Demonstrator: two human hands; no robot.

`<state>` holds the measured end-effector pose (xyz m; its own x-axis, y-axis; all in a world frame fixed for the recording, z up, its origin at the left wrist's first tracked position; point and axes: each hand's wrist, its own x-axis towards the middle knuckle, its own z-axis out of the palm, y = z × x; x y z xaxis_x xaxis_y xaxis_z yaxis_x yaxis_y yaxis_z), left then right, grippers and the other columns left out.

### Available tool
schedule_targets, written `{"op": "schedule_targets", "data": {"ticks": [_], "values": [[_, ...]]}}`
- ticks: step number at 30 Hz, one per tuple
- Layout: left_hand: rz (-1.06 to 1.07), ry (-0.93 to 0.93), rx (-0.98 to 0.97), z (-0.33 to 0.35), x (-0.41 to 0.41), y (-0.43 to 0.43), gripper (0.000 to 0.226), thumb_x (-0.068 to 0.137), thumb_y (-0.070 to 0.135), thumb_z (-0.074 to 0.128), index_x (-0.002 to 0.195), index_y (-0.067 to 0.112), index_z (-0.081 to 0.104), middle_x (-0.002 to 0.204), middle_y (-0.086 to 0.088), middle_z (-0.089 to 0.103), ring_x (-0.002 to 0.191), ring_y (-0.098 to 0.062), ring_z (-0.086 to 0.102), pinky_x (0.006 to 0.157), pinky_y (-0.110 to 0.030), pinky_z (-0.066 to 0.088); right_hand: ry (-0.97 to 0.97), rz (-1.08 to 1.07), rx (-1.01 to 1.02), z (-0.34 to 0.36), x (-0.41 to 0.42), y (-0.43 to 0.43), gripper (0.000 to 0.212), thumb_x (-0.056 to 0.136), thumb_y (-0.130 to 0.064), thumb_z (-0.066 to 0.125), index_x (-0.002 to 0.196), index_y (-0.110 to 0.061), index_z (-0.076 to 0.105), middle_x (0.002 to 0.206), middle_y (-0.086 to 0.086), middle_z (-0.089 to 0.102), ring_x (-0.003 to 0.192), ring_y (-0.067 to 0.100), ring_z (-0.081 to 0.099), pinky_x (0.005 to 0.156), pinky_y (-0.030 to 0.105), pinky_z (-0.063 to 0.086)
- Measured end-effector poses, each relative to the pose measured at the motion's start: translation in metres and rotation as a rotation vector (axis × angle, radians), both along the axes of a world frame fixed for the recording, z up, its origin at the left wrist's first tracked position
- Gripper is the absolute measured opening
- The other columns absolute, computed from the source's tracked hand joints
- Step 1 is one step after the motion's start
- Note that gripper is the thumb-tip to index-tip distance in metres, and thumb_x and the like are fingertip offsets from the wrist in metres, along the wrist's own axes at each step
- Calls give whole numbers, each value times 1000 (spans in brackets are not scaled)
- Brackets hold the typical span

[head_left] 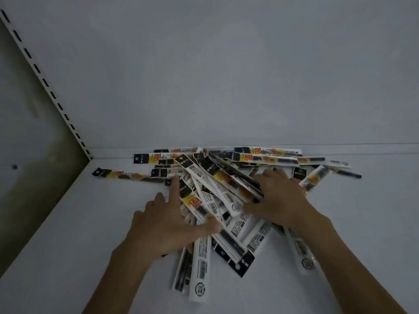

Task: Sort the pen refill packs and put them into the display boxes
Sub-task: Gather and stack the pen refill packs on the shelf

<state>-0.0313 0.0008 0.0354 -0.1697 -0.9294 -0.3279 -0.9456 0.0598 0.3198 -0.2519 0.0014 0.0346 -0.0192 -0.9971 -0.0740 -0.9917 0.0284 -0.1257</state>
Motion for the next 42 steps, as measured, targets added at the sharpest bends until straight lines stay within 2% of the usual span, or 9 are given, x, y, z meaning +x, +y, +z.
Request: {"op": "schedule_targets", "data": {"ticks": [4,10,16,19,24,29,33,37,42], "values": [[34,-160,-118,-14,-7,2,130,57,83,54,142,25,-25,149,-10,18,134,-31,21,104,-44,28,-97,6,-29,-4,-3,-4,55,77,-50,63,120,-18,47,111,6,48,101,23,47,79,33,43],[209,297,-217,-14,2,-20,87,80,30,67,146,13,12,121,-12,55,94,-25,57,83,-41,51,-361,-38,-305,5,-16,-7,30,82,-22,64,106,-12,50,82,0,55,65,17,51,48,22,35],[212,93,-185,-11,-16,-18,108,66,85,33,145,13,18,147,-11,34,130,-31,37,102,-48,34,-699,-36,-576,20,-11,-6,26,84,-12,62,103,-13,44,71,-8,48,57,3,46,44,9,35],[118,-26,-205,-17,-24,-18,110,61,81,54,142,12,22,142,-13,35,128,-31,35,101,-47,33,-631,146,-455,22,-5,-8,34,84,-15,64,110,-16,43,80,-15,48,63,-3,50,48,3,38],[-48,446,-228,-19,-5,-24,31,72,16,75,102,15,65,101,1,67,89,-13,62,80,-27,51,-465,383,-60,2,5,-7,74,74,-28,75,137,-28,35,115,-13,50,98,7,48,82,19,38],[41,670,14,-3,15,-33,13,90,24,55,97,34,58,86,9,66,73,-3,57,58,-22,42,-382,228,62,11,-20,19,93,63,-42,80,140,-43,26,144,-17,28,131,6,21,109,31,19],[363,1058,33,16,11,-43,31,99,22,36,127,16,49,122,-16,58,87,-12,65,60,-26,42,-351,-177,-24,15,-61,48,94,62,-50,76,141,-41,25,142,0,38,128,24,36,104,40,34],[335,861,137,17,-2,-51,55,99,44,16,119,12,56,125,-7,51,108,-24,48,75,-22,41,-470,-409,83,0,-53,56,77,75,-49,67,140,-28,32,113,5,51,75,20,61,56,27,53],[28,144,-124,9,-11,-47,45,86,61,44,90,23,68,114,-3,58,99,-18,49,100,-34,30,-660,-386,-81,-21,-28,38,55,82,-35,65,131,-26,42,106,12,56,75,27,65,54,34,57]]}}
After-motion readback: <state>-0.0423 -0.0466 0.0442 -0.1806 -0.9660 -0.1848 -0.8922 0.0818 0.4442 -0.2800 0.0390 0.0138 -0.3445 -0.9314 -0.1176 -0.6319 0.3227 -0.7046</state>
